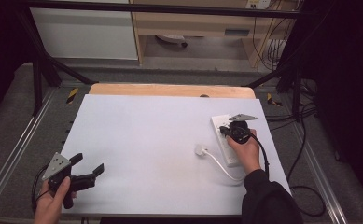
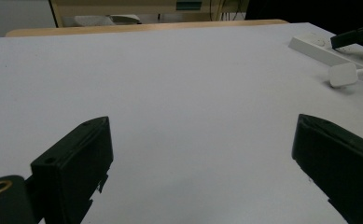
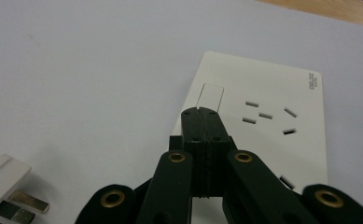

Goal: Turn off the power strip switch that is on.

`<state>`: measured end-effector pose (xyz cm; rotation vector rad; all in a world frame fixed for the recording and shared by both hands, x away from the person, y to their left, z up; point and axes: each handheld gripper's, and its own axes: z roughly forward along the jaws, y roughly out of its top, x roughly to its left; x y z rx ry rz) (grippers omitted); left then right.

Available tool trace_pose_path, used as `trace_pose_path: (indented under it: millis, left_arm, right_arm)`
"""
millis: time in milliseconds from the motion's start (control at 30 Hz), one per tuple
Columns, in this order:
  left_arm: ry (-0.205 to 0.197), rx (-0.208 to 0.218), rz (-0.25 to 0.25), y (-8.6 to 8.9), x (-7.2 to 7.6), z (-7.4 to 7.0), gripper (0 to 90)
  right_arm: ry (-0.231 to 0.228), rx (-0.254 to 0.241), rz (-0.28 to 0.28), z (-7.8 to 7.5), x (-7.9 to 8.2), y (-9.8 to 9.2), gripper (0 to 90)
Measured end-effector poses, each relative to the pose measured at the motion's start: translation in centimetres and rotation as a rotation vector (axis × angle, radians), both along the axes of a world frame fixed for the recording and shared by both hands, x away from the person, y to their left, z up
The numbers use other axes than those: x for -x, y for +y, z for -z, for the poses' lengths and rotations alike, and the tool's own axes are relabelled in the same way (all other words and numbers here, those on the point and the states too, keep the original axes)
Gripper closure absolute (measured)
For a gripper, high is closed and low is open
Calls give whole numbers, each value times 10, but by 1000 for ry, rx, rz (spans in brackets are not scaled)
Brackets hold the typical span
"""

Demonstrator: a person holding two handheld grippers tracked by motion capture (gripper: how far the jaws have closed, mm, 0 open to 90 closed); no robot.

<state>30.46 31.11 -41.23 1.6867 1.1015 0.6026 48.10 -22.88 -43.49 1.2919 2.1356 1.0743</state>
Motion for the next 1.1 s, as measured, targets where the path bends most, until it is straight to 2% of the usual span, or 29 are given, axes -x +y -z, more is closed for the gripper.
trace_pose_path:
  millis: [567, 700, 1100]
  left_arm:
    - [1, -1, 2, 0, 0, 0, 50]
    - [-1, -3, 1, 0, 0, 0, 50]
    - [1, -1, 1, 0, 0, 0, 50]
  right_arm:
    - [0, 0, 1, 1, 0, 0, 900]
    - [7, 13, 2, 1, -1, 1, 900]
    - [12, 0, 8, 1, -2, 0, 900]
